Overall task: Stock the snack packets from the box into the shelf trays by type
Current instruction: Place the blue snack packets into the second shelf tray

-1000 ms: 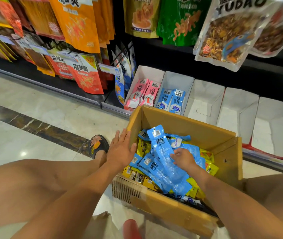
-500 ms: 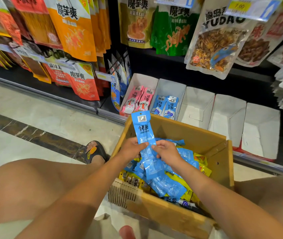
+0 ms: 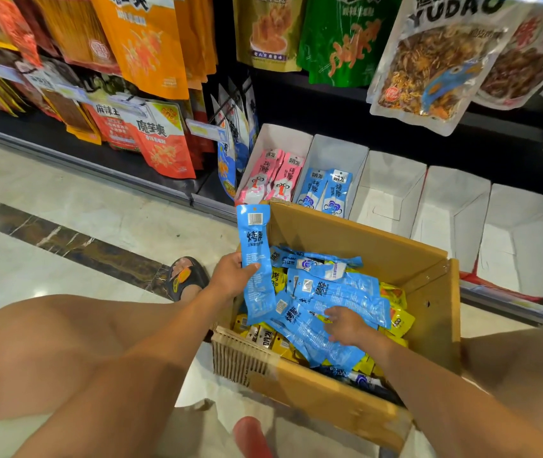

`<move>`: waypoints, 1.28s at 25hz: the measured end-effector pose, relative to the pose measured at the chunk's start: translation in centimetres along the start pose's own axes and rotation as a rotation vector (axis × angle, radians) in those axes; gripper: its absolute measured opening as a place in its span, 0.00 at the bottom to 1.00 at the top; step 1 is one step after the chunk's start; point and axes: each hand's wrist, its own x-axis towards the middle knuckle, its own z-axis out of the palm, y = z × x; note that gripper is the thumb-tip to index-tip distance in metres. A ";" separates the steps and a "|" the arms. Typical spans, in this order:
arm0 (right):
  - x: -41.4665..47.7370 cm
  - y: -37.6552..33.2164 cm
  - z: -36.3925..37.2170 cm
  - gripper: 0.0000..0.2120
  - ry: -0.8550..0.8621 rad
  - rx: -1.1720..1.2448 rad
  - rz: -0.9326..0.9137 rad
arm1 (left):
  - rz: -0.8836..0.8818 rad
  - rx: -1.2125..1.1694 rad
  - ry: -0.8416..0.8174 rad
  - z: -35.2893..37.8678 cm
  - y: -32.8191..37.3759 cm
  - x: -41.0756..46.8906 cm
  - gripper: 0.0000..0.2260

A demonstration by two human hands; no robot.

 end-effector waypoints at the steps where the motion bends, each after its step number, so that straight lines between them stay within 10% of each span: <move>1: 0.1 0.5 0.5 0.29 -0.035 -0.087 0.005 | -0.007 -0.018 0.007 -0.1 0.0 0.1 0.10; 6: 0.5 1.4 2.2 0.32 -0.057 -0.364 -0.023 | -0.058 -0.057 -0.003 0.2 0.4 0.1 0.11; 11: 1.5 2.0 1.7 0.06 0.124 -0.336 -0.074 | -0.070 -0.027 -0.013 0.3 0.8 -0.1 0.12; 32: -9.0 -11.1 -11.4 0.10 0.273 0.216 -0.338 | 0.062 0.038 -0.088 -2.9 13.5 -2.9 0.09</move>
